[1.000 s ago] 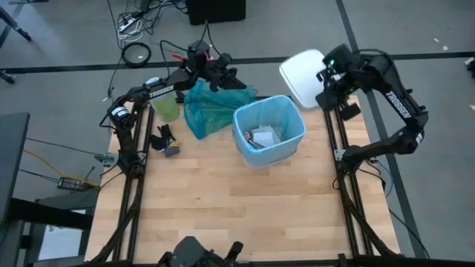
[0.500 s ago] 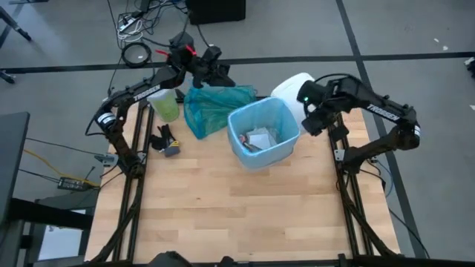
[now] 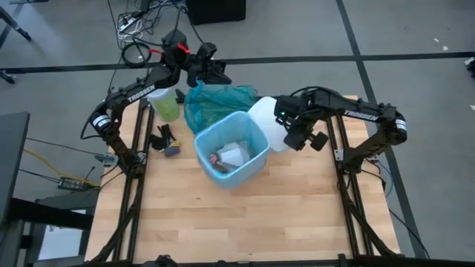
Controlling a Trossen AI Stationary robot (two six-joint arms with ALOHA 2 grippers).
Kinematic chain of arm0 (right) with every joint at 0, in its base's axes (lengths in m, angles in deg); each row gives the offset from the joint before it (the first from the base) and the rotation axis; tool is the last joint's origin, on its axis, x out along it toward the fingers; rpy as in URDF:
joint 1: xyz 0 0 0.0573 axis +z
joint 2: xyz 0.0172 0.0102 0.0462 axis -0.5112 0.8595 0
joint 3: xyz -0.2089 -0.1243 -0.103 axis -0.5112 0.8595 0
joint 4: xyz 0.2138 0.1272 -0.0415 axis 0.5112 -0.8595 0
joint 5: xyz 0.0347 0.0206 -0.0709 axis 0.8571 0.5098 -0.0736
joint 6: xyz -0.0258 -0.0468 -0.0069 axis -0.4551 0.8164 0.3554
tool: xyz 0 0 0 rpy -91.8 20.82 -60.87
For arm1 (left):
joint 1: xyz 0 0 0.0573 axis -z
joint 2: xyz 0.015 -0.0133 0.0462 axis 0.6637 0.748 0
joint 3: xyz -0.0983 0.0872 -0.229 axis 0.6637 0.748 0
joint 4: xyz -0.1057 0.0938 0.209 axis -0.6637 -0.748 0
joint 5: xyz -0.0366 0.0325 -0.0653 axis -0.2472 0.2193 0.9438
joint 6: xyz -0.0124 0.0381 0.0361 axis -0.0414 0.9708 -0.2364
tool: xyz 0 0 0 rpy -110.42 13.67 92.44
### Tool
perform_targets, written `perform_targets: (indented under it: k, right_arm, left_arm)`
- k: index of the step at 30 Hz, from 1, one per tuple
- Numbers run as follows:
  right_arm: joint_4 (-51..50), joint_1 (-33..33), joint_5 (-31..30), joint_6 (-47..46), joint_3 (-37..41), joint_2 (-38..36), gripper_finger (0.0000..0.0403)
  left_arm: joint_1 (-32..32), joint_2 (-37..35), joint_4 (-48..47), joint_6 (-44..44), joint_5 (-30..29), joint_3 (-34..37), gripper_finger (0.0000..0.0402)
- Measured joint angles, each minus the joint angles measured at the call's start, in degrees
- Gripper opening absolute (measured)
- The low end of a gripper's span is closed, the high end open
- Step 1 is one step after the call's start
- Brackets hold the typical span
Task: Place trash/remove bag and relplace
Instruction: Put the white trash lid on the white trash bin
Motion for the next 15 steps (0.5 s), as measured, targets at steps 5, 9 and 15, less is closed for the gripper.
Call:
perform_targets:
  k: [5,9,15]
  right_arm:
    - [-2.08,-3.75,-5.93,-0.22,0.0,-1.2,0.0017]
    - [-0.46,-8.9,-23.32,0.24,0.0,-3.83,0.0017]
    - [7.31,-16.89,-27.09,5.58,-1.24,-8.94,0.0017]
  left_arm:
    - [-0.02,0.0,4.88,-4.8,-0.1,0.0,0.0008]
    - [-1.13,-0.33,16.22,-14.95,-0.53,0.0,0.0008]
    - [-4.55,-3.92,23.27,-23.04,-0.22,0.0,0.0006]
